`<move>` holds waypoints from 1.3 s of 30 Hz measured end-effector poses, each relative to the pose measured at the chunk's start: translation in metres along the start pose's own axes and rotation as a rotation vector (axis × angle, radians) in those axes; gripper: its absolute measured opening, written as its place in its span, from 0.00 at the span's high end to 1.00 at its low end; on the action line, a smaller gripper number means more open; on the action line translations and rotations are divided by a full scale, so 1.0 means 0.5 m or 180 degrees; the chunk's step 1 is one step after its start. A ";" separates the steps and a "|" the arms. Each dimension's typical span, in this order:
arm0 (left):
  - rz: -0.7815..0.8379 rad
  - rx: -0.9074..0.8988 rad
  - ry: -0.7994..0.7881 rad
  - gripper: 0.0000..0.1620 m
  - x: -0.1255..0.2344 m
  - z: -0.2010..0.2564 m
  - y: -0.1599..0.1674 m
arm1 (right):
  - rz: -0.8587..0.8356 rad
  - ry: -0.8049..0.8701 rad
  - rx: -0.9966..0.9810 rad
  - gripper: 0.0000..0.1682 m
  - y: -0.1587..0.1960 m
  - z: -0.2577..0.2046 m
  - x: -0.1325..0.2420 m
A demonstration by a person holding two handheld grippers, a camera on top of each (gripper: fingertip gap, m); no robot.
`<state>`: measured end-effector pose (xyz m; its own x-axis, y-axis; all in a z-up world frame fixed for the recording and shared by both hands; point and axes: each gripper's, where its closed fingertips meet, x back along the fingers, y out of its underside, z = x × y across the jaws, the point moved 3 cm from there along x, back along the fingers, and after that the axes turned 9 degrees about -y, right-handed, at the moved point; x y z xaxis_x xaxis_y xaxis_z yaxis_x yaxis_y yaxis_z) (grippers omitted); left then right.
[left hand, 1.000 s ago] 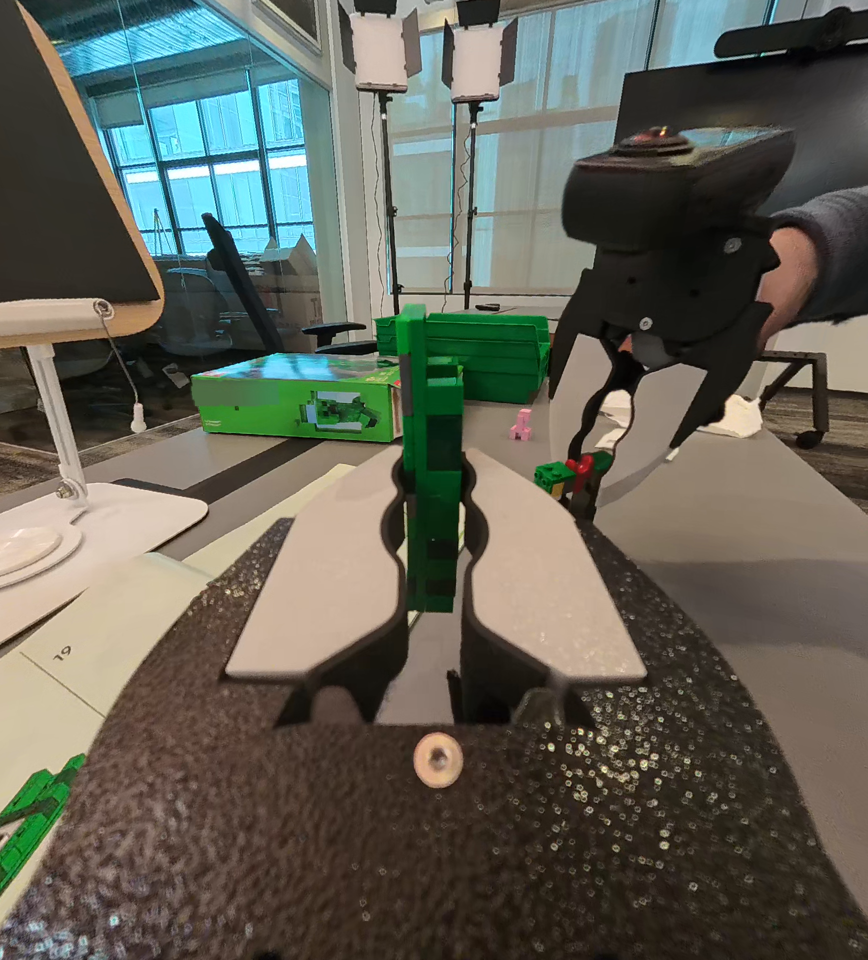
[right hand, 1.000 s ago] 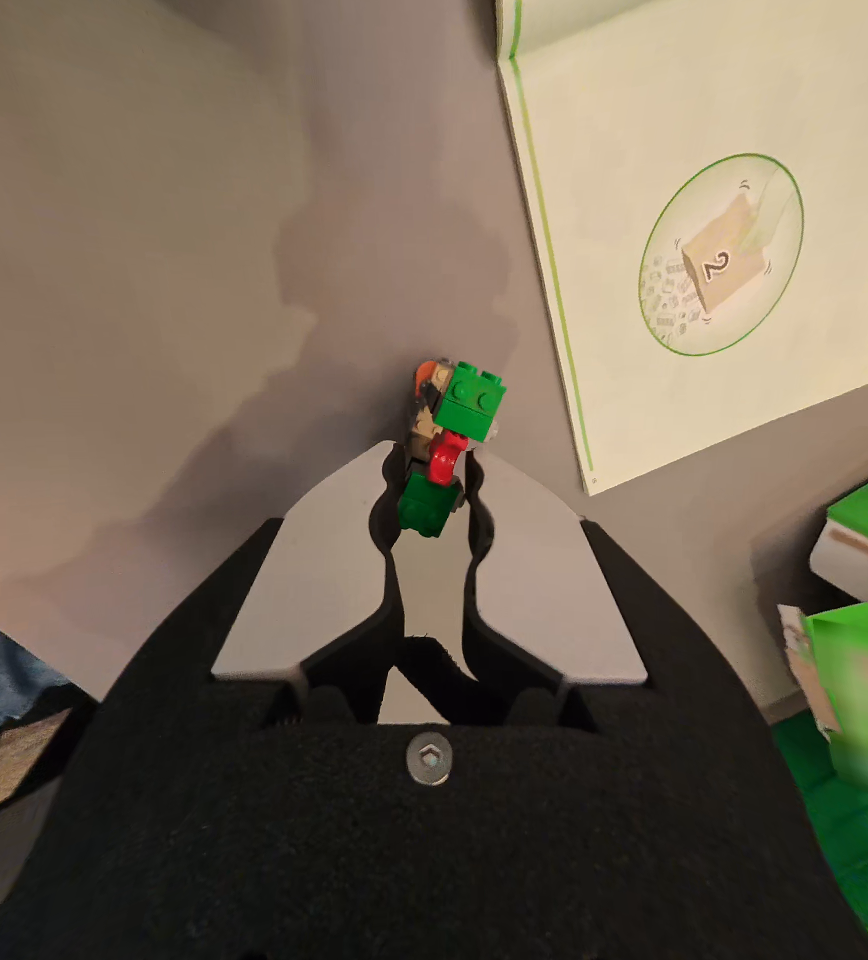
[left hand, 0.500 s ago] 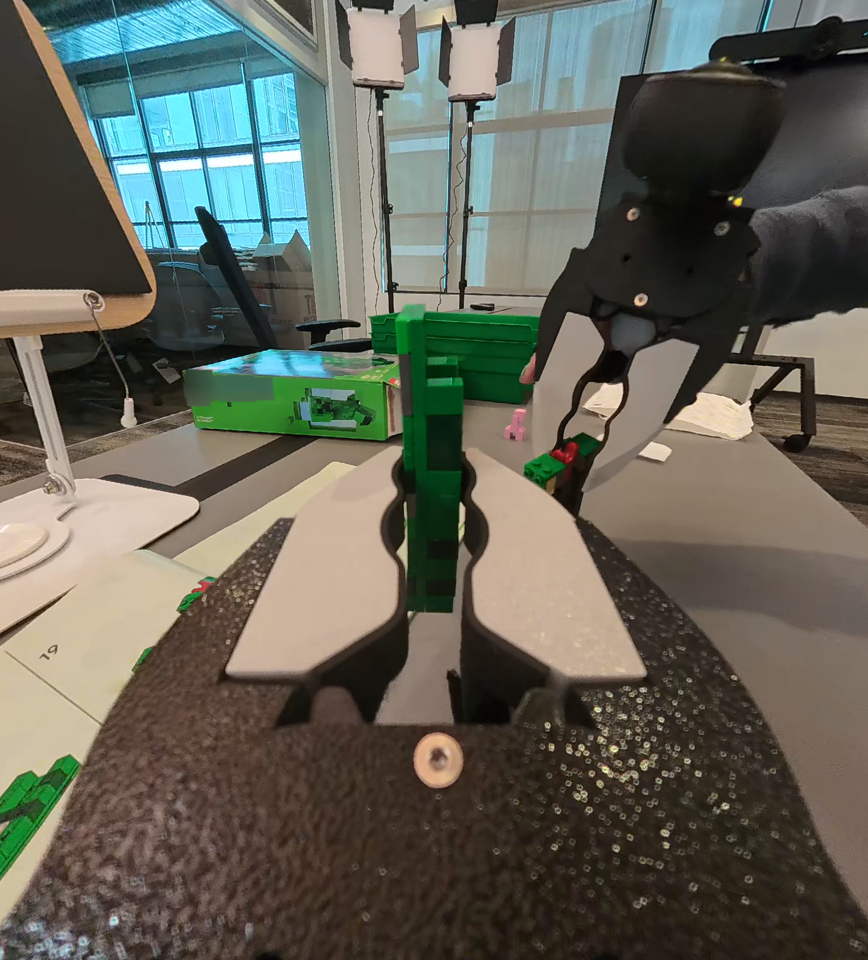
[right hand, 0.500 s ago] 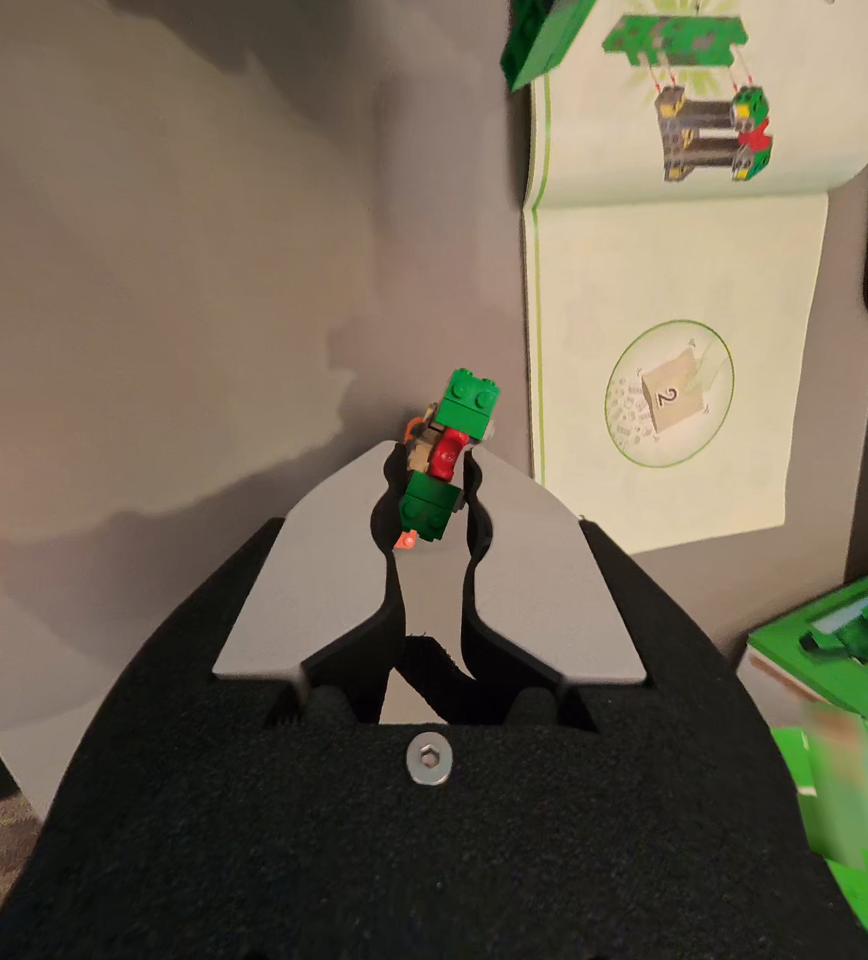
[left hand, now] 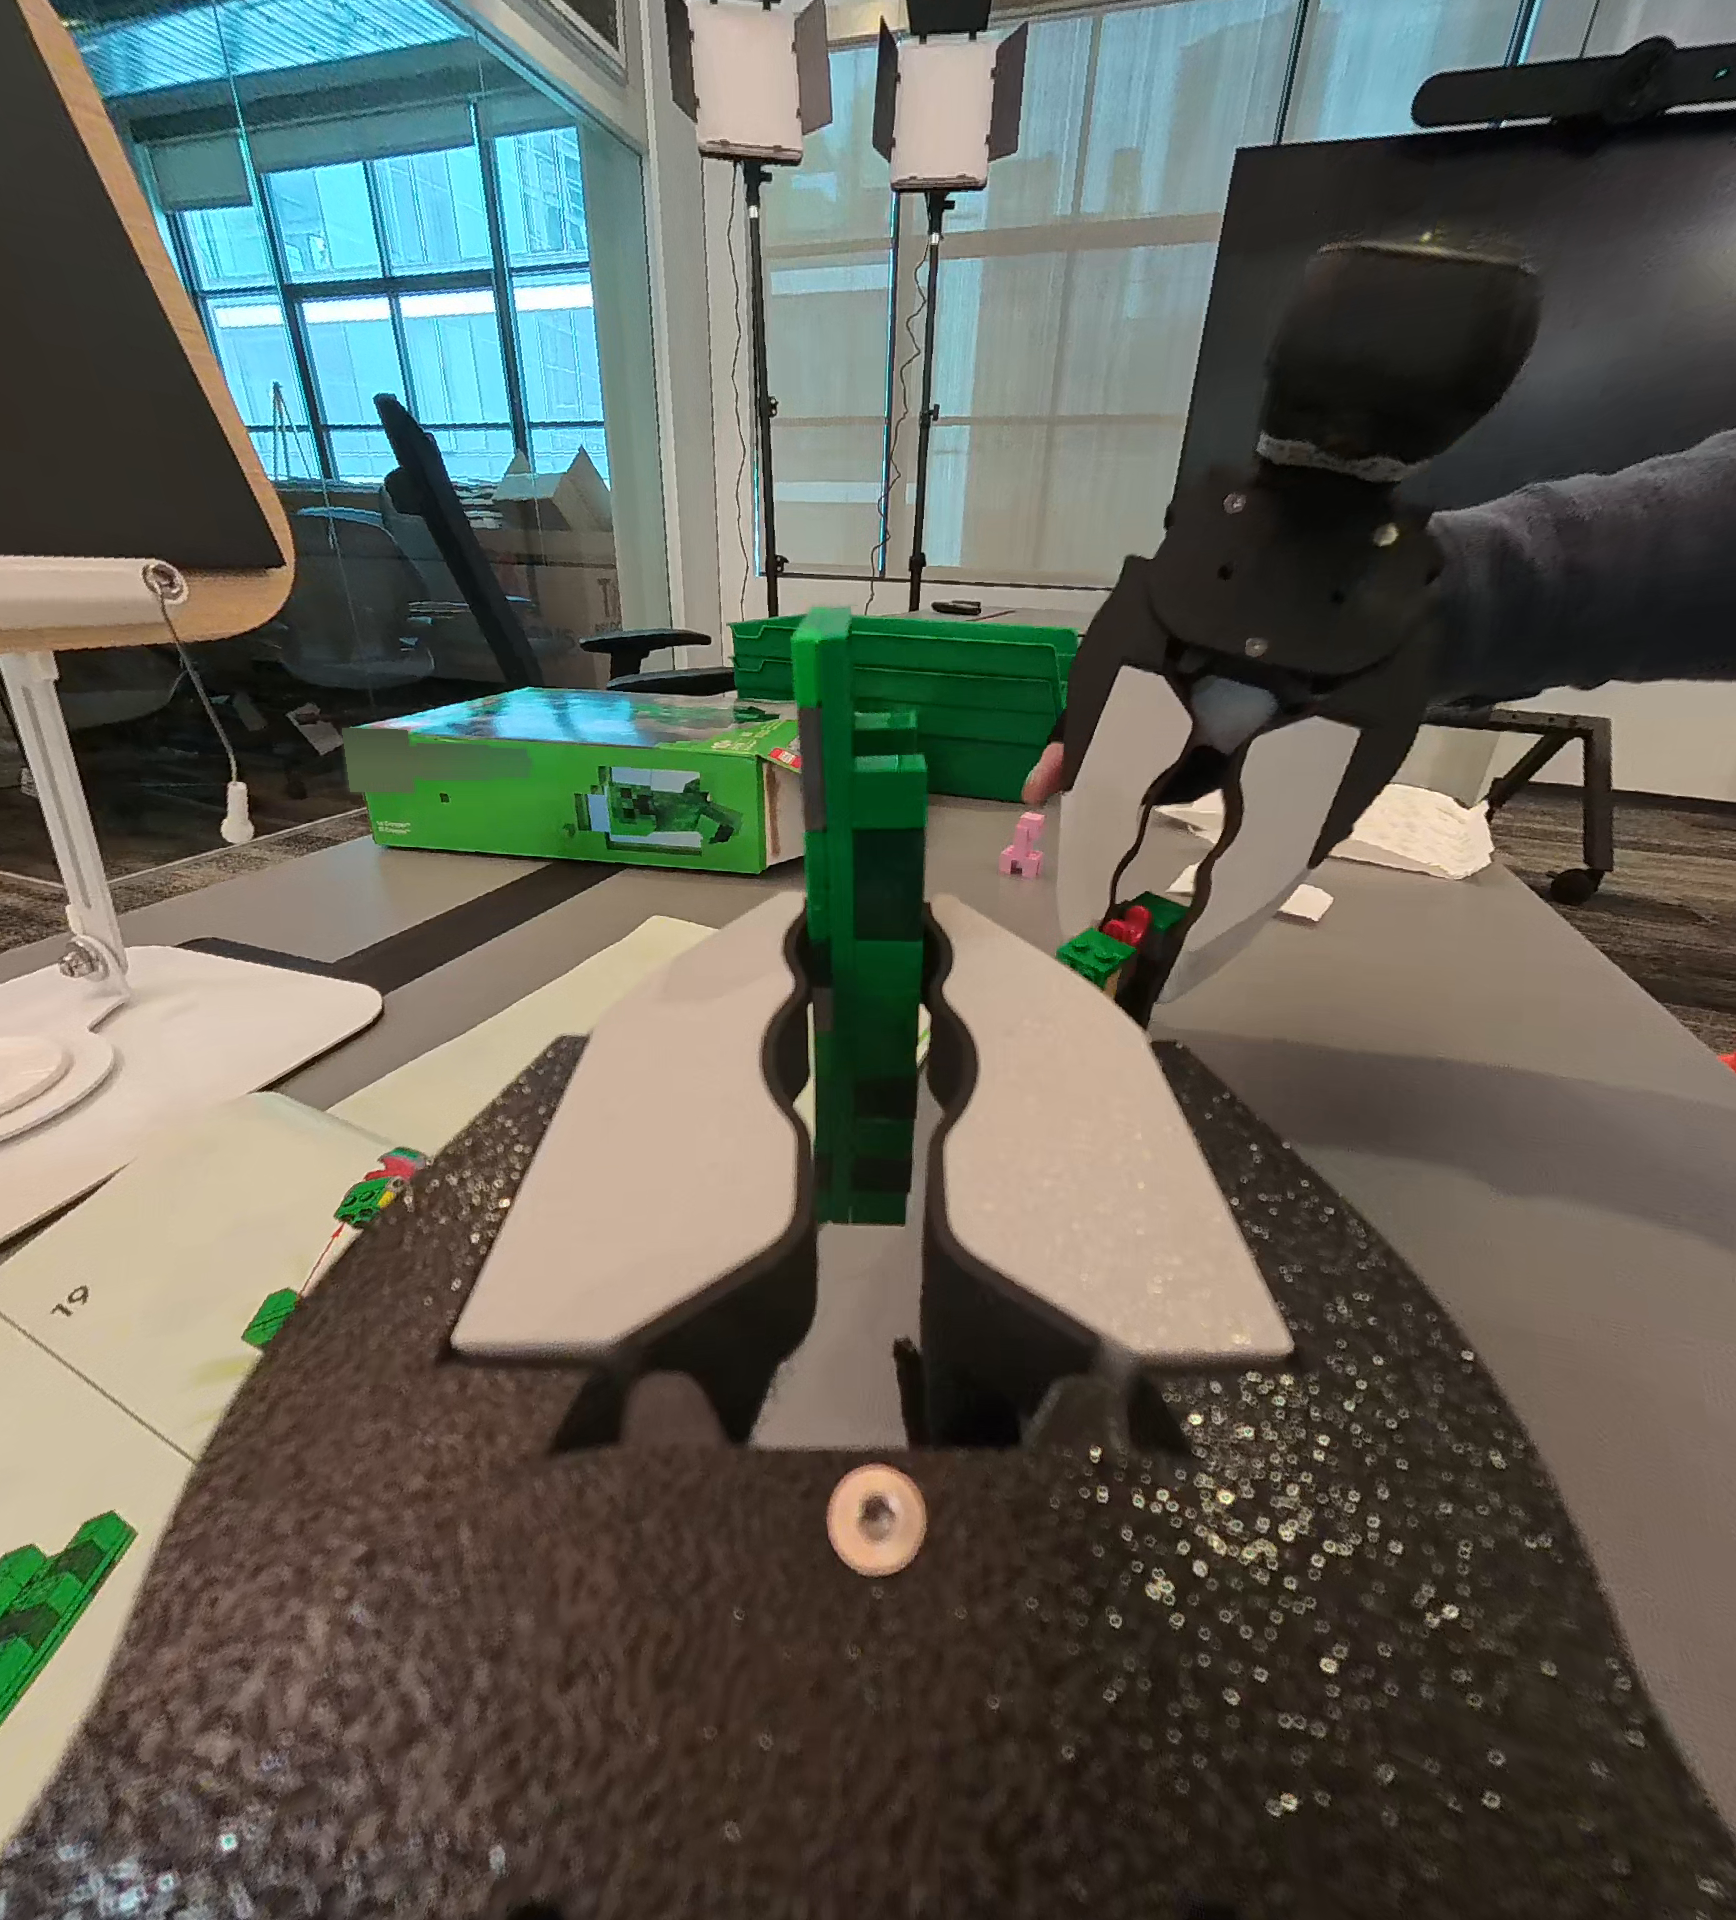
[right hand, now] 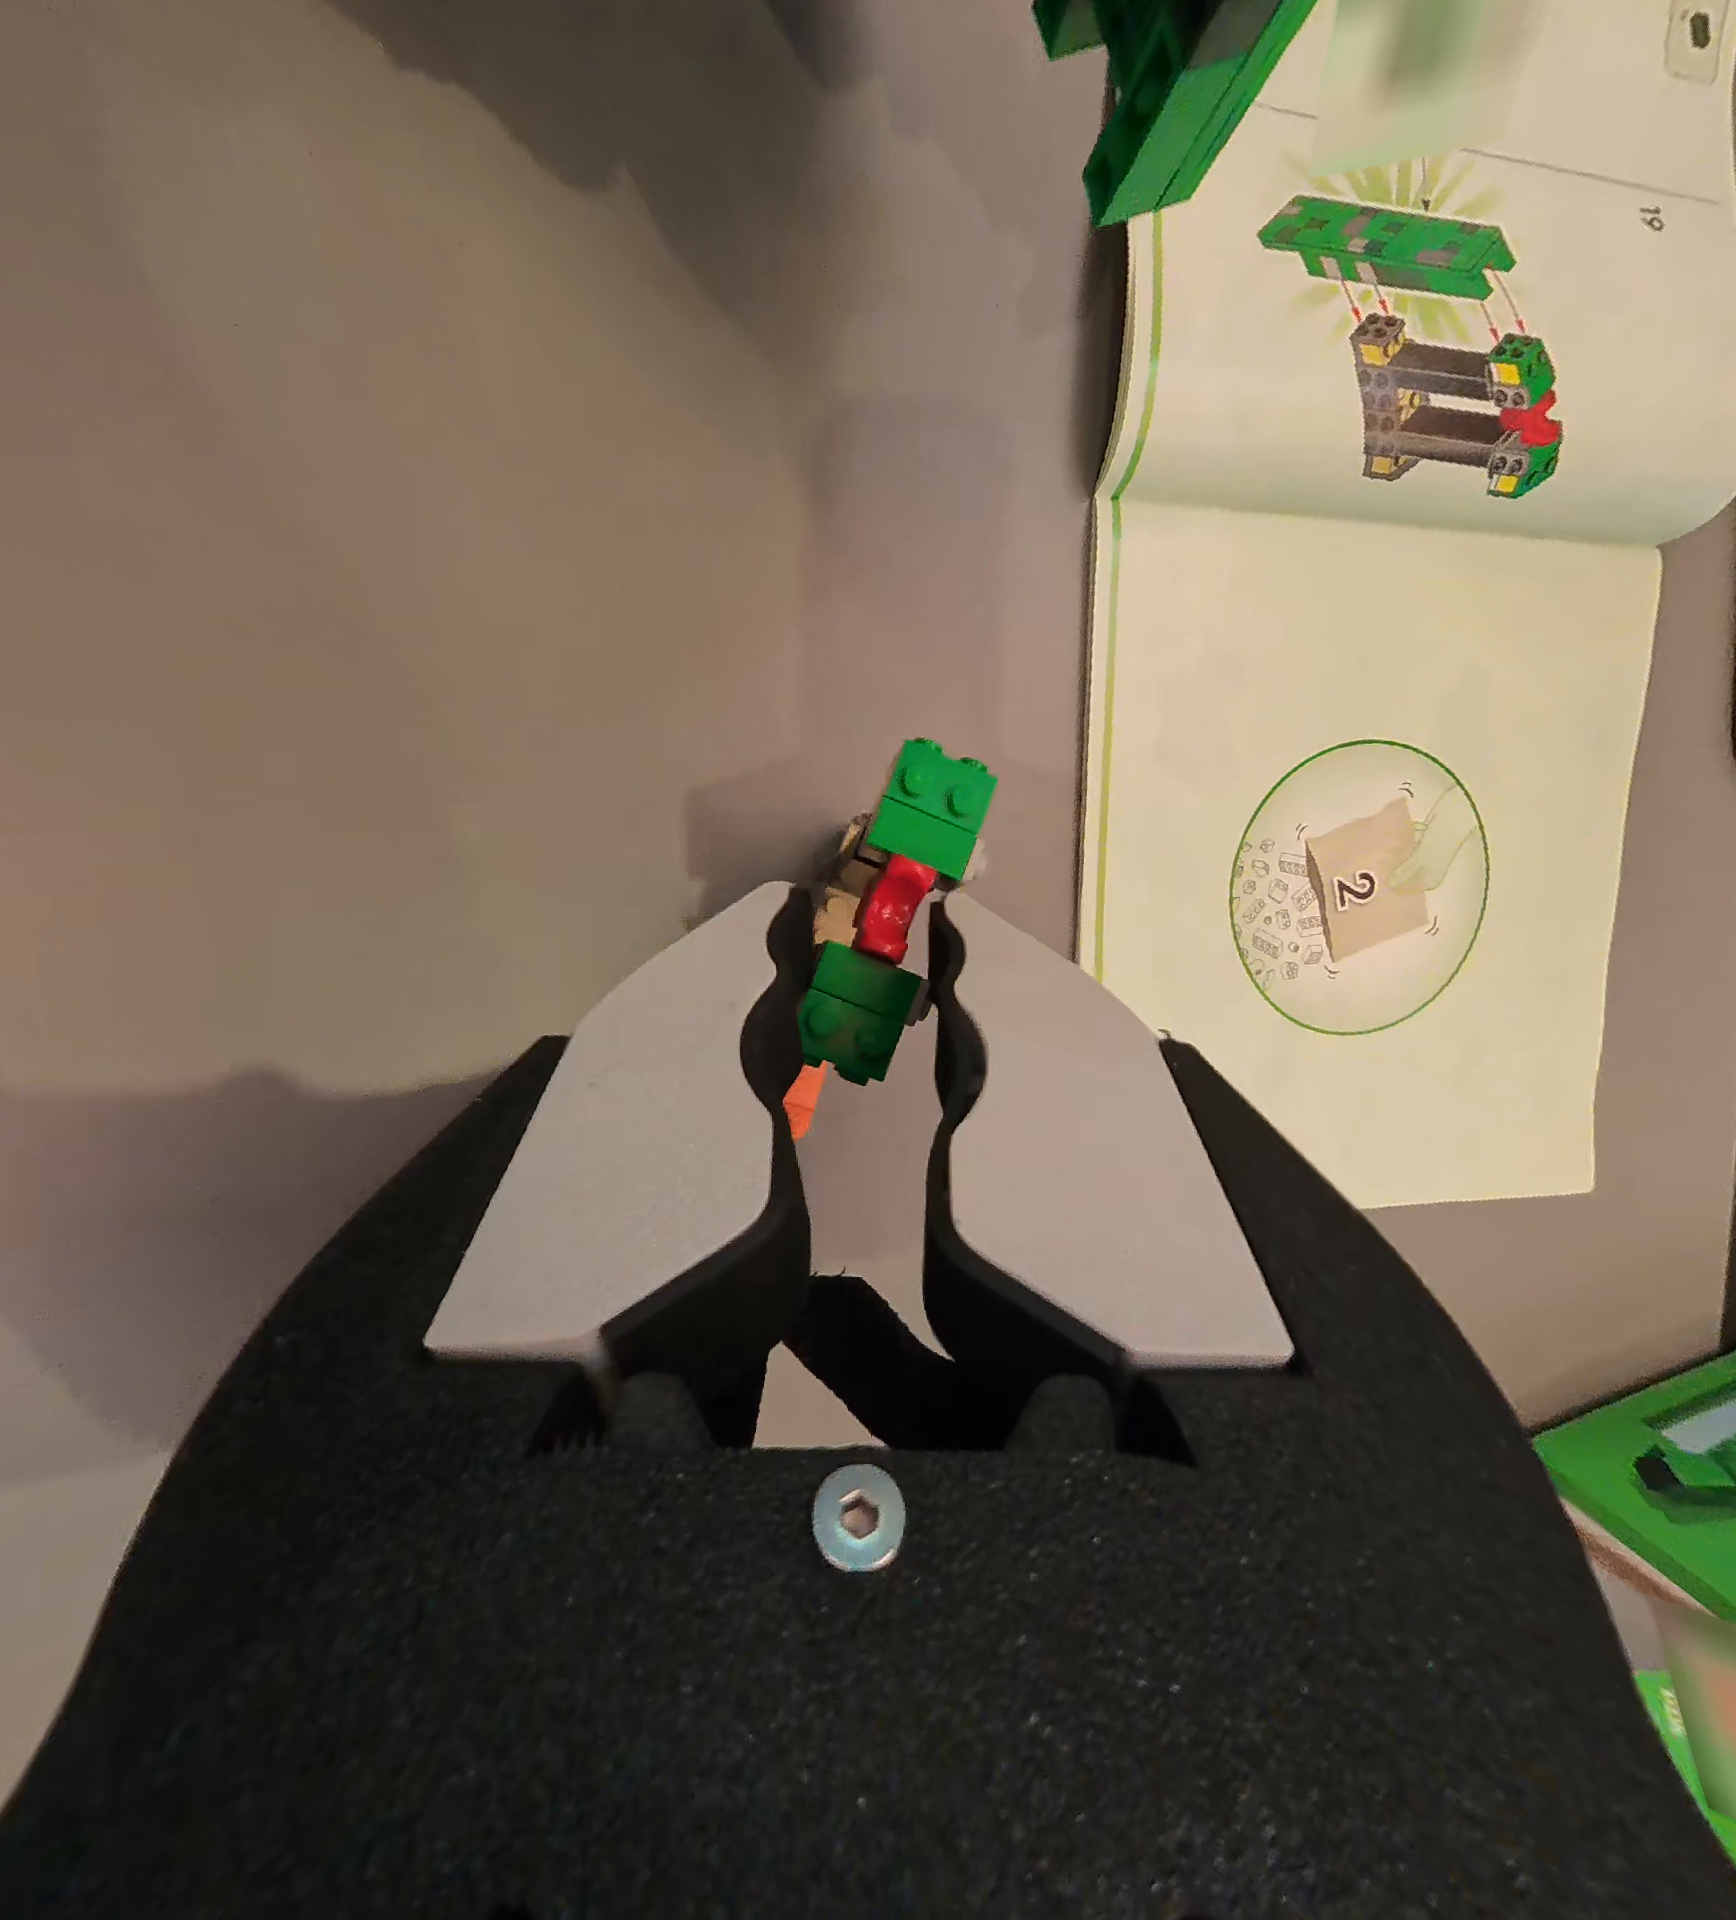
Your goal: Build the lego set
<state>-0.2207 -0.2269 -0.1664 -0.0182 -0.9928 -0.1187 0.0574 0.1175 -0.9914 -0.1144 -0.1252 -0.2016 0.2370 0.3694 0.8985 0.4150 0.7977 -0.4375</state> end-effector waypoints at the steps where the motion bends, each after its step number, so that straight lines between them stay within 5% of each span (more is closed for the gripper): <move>1: -0.0001 0.0003 0.0001 0.89 0.000 0.000 0.000 | 0.0024 0.0006 0.0019 0.88 0.000 0.000 0.000; 9: -0.0022 0.0008 0.0017 0.89 -0.002 0.002 0.003 | 0.0070 -0.0009 -0.0149 0.77 0.007 0.003 0.002; 32: -0.0028 0.0049 0.0047 0.90 -0.004 0.004 0.004 | -0.0020 0.0050 -0.0562 0.76 0.040 -0.001 -0.002; 39: -0.0034 0.0040 0.0061 0.90 -0.006 0.008 0.004 | 0.0408 0.0479 -0.0803 0.64 0.056 -0.020 0.042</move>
<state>-0.2167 -0.2237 -0.1680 -0.0381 -0.9933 -0.1093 0.0697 0.1064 -0.9919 -0.0890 -0.1000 -0.1953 0.4211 0.3697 0.8283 0.5737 0.5988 -0.5589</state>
